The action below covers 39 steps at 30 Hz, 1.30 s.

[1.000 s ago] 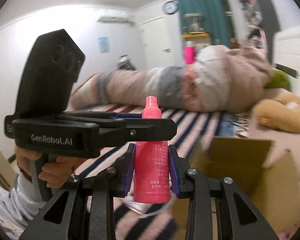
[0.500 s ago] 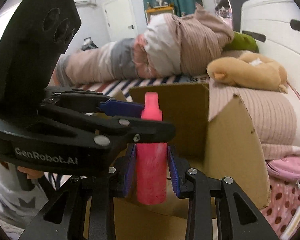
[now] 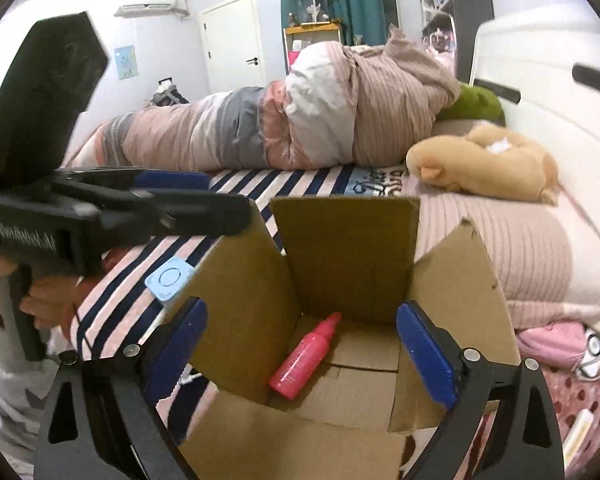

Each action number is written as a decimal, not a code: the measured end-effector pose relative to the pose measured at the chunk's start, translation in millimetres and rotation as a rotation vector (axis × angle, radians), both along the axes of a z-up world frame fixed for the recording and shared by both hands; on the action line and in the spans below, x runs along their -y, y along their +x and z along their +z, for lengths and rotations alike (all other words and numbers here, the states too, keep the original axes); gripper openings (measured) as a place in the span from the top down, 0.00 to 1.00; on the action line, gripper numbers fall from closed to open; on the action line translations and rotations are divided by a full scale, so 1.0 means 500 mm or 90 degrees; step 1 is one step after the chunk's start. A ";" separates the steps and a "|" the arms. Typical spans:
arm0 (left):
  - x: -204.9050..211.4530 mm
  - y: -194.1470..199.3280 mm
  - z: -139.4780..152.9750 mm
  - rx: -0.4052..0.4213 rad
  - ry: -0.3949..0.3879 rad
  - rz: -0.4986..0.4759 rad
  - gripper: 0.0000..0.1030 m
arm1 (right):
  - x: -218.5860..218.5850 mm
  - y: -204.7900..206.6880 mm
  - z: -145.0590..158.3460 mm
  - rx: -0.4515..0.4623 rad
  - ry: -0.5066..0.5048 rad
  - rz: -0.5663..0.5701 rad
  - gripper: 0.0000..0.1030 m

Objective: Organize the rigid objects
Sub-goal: 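Carry the pink spray bottle into the cardboard box and release it, then move the right gripper to the light-blue square device and grasp it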

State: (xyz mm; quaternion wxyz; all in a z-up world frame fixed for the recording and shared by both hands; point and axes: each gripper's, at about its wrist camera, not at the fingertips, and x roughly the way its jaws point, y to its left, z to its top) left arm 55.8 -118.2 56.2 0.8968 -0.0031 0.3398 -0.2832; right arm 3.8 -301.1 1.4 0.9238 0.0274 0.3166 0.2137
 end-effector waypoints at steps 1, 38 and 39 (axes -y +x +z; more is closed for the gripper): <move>-0.029 -0.004 0.004 0.006 -0.003 0.016 0.19 | -0.015 -0.006 0.009 0.012 -0.009 -0.002 0.07; -0.649 0.015 -0.328 -0.041 -0.164 0.258 0.11 | -0.629 0.172 -0.224 -0.177 -0.048 0.071 0.00; -0.652 0.013 -0.329 -0.042 -0.162 0.262 0.11 | -0.639 0.172 -0.224 -0.171 -0.059 0.065 0.00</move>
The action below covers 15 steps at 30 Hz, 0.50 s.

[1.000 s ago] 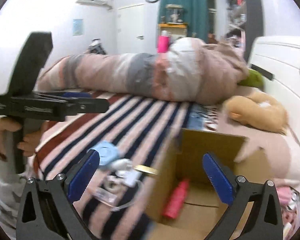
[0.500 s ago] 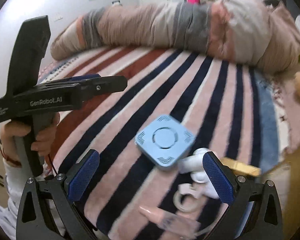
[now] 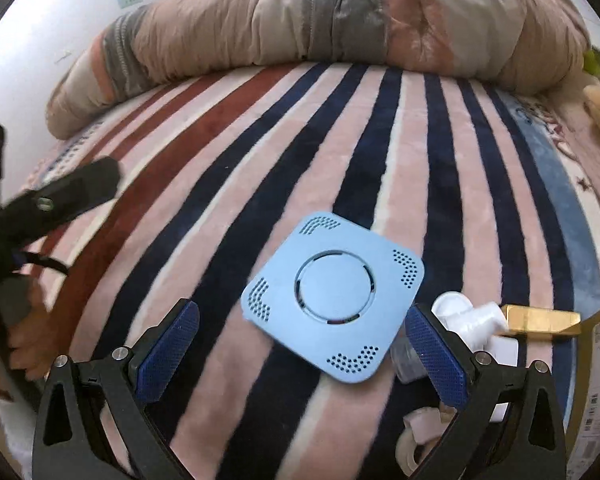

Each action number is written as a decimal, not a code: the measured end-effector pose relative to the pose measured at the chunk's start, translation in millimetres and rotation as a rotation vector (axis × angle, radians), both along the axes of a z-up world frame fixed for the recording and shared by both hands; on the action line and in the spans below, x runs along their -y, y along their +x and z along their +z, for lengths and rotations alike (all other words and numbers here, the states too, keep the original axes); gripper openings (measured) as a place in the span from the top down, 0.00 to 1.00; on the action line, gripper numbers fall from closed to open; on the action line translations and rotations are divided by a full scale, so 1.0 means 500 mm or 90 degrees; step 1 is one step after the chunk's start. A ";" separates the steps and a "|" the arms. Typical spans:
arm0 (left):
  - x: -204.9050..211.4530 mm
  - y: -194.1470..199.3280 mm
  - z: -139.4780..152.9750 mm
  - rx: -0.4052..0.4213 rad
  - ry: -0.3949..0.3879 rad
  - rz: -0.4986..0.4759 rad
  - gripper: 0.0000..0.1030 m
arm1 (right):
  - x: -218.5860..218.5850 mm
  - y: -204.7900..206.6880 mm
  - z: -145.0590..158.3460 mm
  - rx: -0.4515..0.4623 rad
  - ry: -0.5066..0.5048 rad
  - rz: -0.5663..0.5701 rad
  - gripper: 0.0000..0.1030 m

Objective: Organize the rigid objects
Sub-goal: 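Move the right gripper to the light-blue square device and grasp it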

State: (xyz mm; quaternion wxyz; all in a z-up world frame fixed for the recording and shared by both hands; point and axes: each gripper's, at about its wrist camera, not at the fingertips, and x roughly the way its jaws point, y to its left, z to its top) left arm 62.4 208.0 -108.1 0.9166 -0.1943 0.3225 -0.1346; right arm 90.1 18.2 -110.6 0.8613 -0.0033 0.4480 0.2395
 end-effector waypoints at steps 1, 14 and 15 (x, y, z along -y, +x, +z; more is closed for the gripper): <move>-0.002 -0.001 -0.002 -0.002 0.002 0.003 0.11 | -0.010 0.005 -0.001 0.005 -0.014 -0.003 0.00; 0.002 0.012 -0.012 -0.017 0.004 0.007 0.11 | -0.033 0.021 0.003 0.017 0.005 0.078 0.23; 0.003 0.012 -0.011 -0.017 0.005 0.007 0.11 | -0.036 0.008 0.009 0.010 0.018 0.123 0.23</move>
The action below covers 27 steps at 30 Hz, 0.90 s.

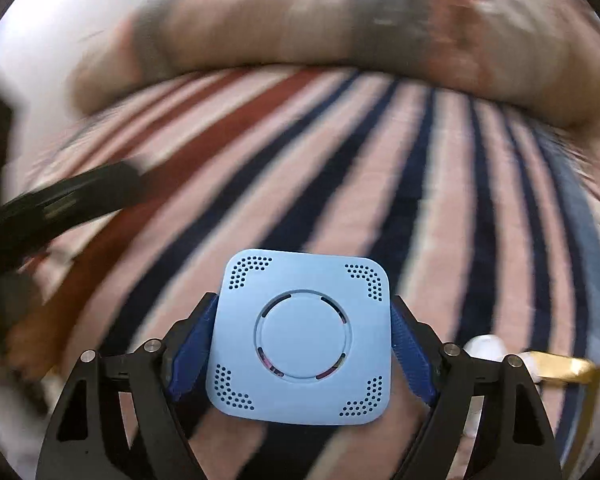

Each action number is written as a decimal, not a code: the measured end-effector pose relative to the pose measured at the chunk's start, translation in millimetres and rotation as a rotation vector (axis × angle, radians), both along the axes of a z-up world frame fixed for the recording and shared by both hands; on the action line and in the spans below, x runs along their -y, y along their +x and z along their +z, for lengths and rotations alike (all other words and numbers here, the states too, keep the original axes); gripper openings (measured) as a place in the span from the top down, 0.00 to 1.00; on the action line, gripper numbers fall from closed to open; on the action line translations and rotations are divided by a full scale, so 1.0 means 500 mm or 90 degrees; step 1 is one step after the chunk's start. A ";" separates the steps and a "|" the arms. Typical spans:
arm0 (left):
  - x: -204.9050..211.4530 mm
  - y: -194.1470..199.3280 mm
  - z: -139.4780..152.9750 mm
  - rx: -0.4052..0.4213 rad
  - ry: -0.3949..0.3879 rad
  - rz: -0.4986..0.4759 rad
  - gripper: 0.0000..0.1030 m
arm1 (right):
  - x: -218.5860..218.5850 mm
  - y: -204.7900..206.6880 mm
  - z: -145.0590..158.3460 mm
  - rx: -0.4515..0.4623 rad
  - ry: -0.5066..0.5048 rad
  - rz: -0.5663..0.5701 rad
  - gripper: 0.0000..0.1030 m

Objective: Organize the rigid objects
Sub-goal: 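Move the right gripper to the light-blue square device and grasp it, then carry the light-blue device into the box and open the right gripper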

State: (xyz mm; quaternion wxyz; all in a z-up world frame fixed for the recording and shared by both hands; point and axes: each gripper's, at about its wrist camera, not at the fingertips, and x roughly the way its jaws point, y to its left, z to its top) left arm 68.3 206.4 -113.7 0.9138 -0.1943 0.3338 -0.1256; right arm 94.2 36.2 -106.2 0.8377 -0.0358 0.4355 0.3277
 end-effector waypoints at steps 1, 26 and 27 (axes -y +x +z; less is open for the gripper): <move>-0.002 0.000 0.000 0.001 0.000 -0.002 0.11 | -0.002 -0.013 0.004 -0.009 0.006 0.036 0.23; 0.078 -0.016 0.034 0.005 -0.041 -0.133 0.11 | 0.016 -0.073 0.062 0.091 -0.021 0.039 0.23; 0.098 -0.027 0.049 0.018 -0.046 -0.160 0.11 | 0.034 -0.082 0.082 0.106 -0.005 0.035 0.23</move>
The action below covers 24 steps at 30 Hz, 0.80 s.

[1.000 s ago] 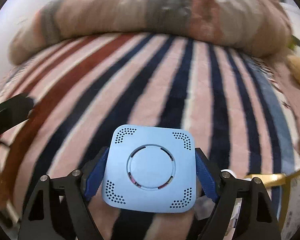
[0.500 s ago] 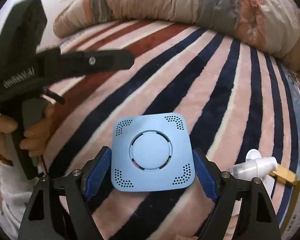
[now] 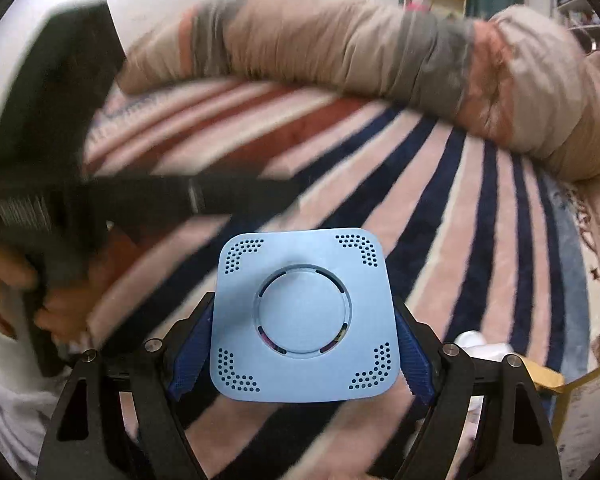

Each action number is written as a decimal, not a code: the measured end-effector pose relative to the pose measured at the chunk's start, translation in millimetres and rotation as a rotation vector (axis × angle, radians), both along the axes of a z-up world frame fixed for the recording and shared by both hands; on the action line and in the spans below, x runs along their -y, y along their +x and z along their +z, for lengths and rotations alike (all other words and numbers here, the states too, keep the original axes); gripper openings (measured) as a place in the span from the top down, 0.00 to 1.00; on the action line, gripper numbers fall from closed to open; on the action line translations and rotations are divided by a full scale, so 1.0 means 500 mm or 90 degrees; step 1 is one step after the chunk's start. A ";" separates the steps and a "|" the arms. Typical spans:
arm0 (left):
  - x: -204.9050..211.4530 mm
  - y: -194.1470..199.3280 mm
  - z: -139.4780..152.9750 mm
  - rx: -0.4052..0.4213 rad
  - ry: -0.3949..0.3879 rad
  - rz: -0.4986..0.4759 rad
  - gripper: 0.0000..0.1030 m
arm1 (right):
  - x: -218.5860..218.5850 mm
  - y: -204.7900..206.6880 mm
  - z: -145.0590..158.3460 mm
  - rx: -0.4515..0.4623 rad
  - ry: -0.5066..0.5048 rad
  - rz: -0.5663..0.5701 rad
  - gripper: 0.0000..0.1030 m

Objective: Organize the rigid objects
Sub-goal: 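Carry the light-blue device into the box and open the right gripper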

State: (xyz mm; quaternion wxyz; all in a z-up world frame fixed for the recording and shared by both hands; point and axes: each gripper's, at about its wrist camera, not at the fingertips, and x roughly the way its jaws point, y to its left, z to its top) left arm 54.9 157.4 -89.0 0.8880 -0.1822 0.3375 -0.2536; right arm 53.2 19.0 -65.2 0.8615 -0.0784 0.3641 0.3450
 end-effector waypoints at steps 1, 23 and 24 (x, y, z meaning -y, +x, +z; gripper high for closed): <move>0.013 -0.008 0.015 0.013 -0.014 -0.024 0.11 | 0.014 -0.008 0.017 0.013 0.011 -0.003 0.23; 0.605 -0.044 0.310 0.073 0.093 -0.283 0.63 | 0.597 -0.126 0.189 0.144 0.195 -0.200 0.23; 0.635 -0.038 0.302 0.066 0.111 -0.289 0.63 | 0.616 -0.122 0.184 0.134 0.197 -0.205 0.23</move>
